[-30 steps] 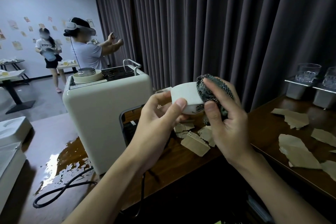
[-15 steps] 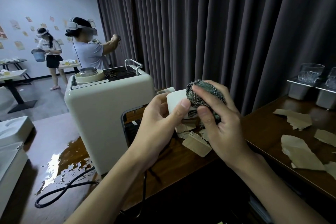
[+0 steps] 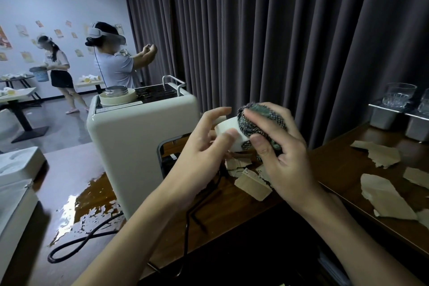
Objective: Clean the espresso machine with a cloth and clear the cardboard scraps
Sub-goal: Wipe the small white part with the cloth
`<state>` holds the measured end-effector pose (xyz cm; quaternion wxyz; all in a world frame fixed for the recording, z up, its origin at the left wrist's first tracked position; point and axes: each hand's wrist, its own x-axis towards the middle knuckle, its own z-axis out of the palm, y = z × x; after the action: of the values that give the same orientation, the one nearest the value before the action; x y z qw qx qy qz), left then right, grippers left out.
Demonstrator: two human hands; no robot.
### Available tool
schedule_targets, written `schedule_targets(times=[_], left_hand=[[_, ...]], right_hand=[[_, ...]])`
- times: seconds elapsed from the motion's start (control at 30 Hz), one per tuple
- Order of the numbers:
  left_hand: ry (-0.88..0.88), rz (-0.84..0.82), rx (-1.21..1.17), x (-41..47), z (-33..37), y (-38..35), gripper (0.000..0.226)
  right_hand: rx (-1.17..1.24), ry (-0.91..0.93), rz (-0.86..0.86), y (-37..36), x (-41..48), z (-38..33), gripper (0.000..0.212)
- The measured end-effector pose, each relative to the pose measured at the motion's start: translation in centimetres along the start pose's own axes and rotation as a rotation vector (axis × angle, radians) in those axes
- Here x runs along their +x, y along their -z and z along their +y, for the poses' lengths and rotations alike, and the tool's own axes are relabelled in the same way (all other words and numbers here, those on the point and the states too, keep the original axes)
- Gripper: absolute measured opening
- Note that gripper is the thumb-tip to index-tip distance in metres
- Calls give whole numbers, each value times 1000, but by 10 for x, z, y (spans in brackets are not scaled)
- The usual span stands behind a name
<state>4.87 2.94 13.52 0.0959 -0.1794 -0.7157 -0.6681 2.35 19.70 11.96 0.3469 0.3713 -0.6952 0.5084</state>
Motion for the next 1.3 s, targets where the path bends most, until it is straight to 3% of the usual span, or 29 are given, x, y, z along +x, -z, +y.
schedule_targets(times=[0.1,0.3,0.53,0.7,0.77,0.83,0.93,1.13,1.3], left_hand=[[-13,-41,15,-2,1,1,46],[140,-114,-342,-3,-1,3,48],[227,-341,-338,-1,1,17,57],[191,-387,-311,-3,-7,17,68],[187,-382,-413,-4,-11,16,80],[181,-352,-493,-4,-15,16,87],[175,-303,-557,-4,-18,15,80],[132,-118,-670,-5,-18,9,69],[135,-5,-443,-5,-10,7,48]], right_hand=[[18,-9,-63,1,2,-1,33],[109,-100,-8,3,7,-2,31],[114,-125,-14,1,6,-2,28],[151,-221,14,1,7,-5,24],[101,-209,-36,1,8,-1,19],[23,-180,-92,2,6,5,28],[15,-177,-156,3,3,7,38],[-37,-165,-170,9,-3,4,34],[-108,-112,-140,4,-6,-1,37]])
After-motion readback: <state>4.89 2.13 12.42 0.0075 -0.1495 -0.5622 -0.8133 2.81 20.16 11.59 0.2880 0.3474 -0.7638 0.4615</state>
